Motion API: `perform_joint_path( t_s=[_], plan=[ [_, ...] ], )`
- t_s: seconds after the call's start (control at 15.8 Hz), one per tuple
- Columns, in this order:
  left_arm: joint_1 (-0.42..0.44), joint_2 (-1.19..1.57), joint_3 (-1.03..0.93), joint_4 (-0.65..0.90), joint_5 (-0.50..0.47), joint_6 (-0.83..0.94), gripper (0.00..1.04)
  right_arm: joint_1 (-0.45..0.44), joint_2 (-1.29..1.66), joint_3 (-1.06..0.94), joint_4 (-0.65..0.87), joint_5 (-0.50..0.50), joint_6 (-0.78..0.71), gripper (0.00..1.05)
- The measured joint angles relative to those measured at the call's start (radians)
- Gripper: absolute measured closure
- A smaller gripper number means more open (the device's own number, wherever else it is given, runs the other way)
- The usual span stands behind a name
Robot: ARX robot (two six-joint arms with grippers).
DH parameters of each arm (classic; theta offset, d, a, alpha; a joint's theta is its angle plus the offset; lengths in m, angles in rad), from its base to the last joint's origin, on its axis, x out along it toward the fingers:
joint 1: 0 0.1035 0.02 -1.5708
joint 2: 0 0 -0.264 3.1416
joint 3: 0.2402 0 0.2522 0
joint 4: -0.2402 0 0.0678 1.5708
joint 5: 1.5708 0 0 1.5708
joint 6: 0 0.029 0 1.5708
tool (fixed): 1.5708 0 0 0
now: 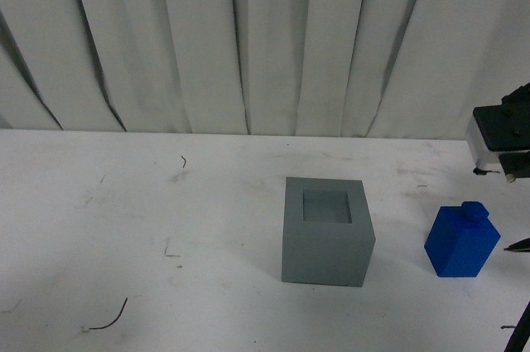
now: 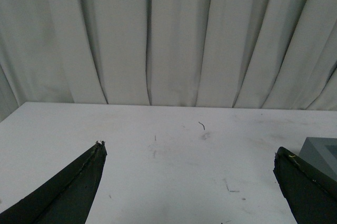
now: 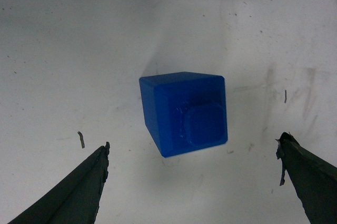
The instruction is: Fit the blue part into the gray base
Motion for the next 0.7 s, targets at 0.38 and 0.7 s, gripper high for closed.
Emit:
perform_joint_path(
  t_s=[0.38, 0.7],
  plan=[
    [0.0, 0.0, 0.0, 0.0, 0.0, 0.0, 0.07, 0.047, 0.182, 0.087, -0.002, 0.048, -0.033, 0.06],
    [0.0, 0.0, 0.0, 0.0, 0.0, 0.0, 0.07, 0.054, 0.208, 0.105, -0.005, 0.057, -0.033, 0.14]
  ],
)
